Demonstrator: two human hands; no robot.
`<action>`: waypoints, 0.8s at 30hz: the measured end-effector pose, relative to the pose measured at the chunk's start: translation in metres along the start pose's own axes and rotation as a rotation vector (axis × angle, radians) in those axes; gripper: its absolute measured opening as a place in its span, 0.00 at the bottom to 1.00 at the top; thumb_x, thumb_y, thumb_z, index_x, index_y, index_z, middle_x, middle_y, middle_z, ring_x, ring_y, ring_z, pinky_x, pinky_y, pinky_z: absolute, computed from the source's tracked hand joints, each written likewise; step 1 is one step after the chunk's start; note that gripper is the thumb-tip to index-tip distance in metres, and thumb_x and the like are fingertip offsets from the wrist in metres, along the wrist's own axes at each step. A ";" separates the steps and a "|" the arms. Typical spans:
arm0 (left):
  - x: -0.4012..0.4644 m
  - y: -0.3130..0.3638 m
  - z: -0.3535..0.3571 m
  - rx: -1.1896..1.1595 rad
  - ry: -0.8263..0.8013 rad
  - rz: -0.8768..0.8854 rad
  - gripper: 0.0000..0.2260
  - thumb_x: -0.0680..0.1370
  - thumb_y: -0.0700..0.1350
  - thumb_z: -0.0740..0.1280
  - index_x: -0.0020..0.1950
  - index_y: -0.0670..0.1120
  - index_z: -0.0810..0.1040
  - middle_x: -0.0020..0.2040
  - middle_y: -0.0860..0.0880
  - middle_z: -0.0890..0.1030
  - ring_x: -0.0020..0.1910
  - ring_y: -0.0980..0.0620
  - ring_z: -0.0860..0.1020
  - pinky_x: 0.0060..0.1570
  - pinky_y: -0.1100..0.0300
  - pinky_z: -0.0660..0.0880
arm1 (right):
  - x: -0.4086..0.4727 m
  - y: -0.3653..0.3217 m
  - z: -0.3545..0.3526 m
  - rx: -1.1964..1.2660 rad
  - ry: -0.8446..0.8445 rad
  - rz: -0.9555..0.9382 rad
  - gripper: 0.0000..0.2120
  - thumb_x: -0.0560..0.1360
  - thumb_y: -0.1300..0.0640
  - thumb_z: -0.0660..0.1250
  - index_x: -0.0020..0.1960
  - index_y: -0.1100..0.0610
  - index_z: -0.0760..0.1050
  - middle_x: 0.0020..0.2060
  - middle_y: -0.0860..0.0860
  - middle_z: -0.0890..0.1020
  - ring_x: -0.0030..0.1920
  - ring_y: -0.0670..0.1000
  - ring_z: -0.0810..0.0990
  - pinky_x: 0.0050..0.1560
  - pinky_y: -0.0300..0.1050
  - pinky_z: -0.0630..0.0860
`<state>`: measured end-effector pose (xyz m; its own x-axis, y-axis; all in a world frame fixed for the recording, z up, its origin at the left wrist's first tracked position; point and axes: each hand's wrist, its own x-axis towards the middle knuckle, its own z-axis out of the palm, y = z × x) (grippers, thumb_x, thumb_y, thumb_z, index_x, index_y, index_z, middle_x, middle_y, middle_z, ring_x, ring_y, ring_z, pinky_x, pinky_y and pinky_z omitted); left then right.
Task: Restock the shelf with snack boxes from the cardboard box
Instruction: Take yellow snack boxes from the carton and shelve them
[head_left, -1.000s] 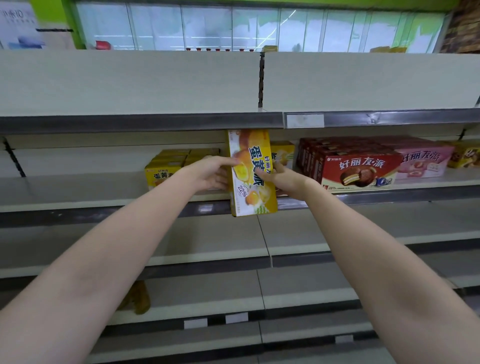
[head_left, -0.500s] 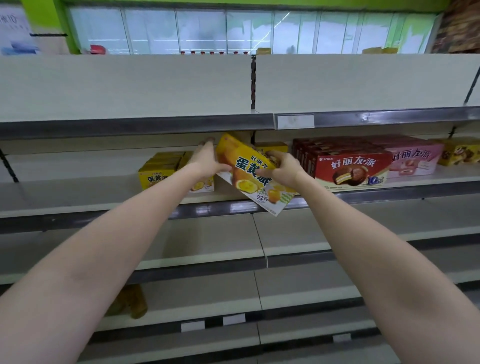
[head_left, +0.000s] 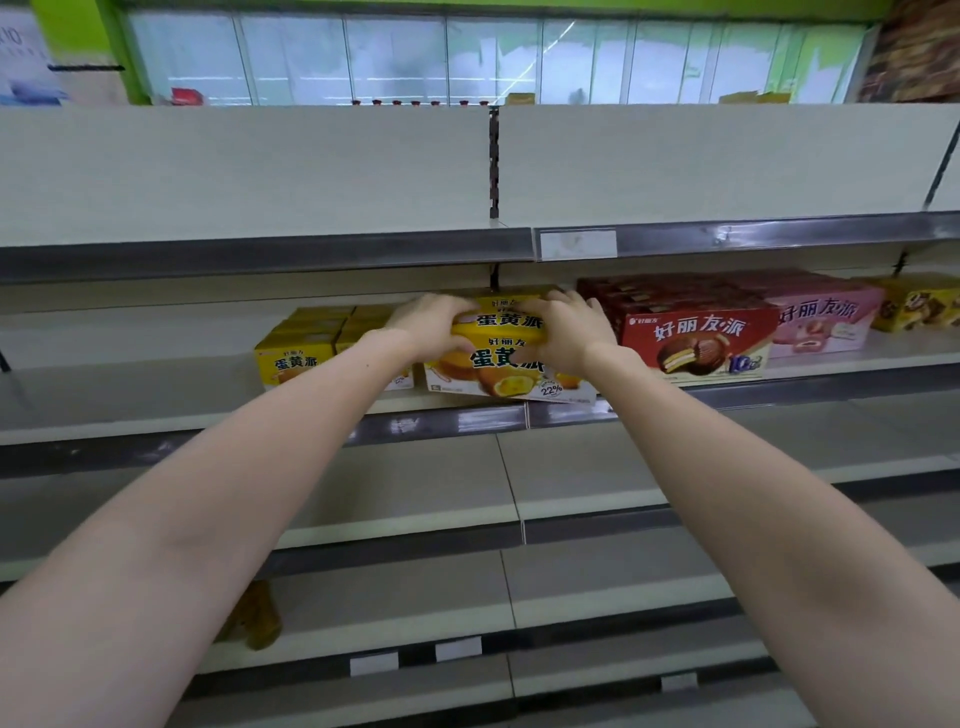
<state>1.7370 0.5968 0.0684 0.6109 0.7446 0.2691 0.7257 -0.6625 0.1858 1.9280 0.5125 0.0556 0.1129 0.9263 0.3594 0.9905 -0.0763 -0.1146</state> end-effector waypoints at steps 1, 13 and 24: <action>0.003 0.001 0.003 -0.014 0.003 -0.009 0.31 0.75 0.52 0.72 0.76 0.54 0.65 0.73 0.50 0.71 0.69 0.47 0.72 0.65 0.48 0.73 | 0.001 0.003 0.003 -0.007 0.023 -0.003 0.36 0.71 0.37 0.72 0.76 0.43 0.65 0.70 0.54 0.72 0.73 0.58 0.64 0.74 0.62 0.56; 0.038 0.003 0.067 0.135 0.117 -0.082 0.26 0.83 0.41 0.60 0.80 0.51 0.58 0.79 0.44 0.59 0.78 0.42 0.58 0.75 0.40 0.57 | 0.043 0.027 0.054 -0.120 0.063 -0.039 0.32 0.78 0.45 0.67 0.78 0.47 0.59 0.75 0.53 0.66 0.76 0.59 0.60 0.72 0.60 0.54; 0.091 -0.012 0.096 0.359 0.145 -0.127 0.40 0.69 0.60 0.76 0.76 0.49 0.62 0.75 0.45 0.67 0.74 0.43 0.63 0.73 0.46 0.58 | 0.082 0.045 0.090 -0.119 -0.017 0.027 0.44 0.73 0.43 0.71 0.80 0.44 0.49 0.79 0.52 0.55 0.78 0.61 0.50 0.72 0.73 0.43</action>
<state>1.8142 0.6805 0.0004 0.4765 0.7826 0.4006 0.8728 -0.4758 -0.1089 1.9746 0.6178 -0.0032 0.1396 0.9295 0.3414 0.9895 -0.1438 -0.0130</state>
